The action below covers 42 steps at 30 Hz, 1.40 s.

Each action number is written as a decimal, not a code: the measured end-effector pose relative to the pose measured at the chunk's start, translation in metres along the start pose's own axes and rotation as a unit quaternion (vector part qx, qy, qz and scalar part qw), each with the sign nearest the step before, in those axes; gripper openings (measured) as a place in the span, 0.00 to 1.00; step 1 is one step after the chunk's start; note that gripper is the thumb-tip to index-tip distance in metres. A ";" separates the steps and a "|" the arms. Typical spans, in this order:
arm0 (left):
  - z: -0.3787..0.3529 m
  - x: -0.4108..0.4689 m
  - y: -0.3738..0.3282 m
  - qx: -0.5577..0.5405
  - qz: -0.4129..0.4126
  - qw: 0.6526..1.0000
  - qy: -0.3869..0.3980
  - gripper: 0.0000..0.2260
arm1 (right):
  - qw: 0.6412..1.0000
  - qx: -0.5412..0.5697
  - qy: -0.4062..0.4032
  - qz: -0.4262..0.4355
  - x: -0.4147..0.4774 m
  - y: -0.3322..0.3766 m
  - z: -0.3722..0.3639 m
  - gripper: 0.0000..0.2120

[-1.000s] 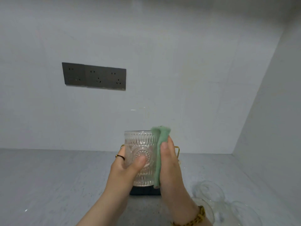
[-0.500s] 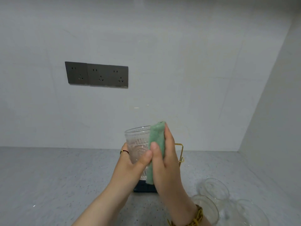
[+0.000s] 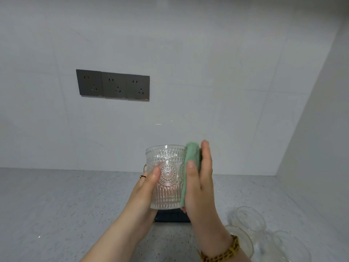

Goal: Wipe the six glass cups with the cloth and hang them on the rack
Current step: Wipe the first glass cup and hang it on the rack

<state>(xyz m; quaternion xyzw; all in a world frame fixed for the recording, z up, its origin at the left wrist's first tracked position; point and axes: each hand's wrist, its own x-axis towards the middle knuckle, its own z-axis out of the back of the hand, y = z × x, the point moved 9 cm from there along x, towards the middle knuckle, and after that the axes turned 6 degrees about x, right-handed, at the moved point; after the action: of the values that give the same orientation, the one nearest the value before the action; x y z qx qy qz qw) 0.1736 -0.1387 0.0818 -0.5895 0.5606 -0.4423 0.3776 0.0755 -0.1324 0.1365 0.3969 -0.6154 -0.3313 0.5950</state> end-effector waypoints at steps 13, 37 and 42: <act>0.001 -0.004 -0.009 0.066 -0.039 0.997 -0.019 0.41 | 0.988 0.114 0.064 -0.081 -0.008 -0.021 -0.002 0.18; -0.005 -0.001 0.004 0.067 0.009 0.998 0.001 0.37 | 0.978 0.146 0.058 -0.135 -0.005 -0.038 0.002 0.17; 0.005 -0.004 -0.005 0.138 -0.020 0.987 -0.080 0.19 | 0.992 0.045 0.034 -0.116 -0.009 -0.036 0.011 0.20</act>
<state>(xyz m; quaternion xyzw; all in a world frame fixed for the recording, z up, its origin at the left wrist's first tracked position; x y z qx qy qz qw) 0.1801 -0.1351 0.0844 -0.5764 0.4500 -0.4744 0.4900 0.0679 -0.1414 0.0998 0.5025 -0.5591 -0.3563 0.5550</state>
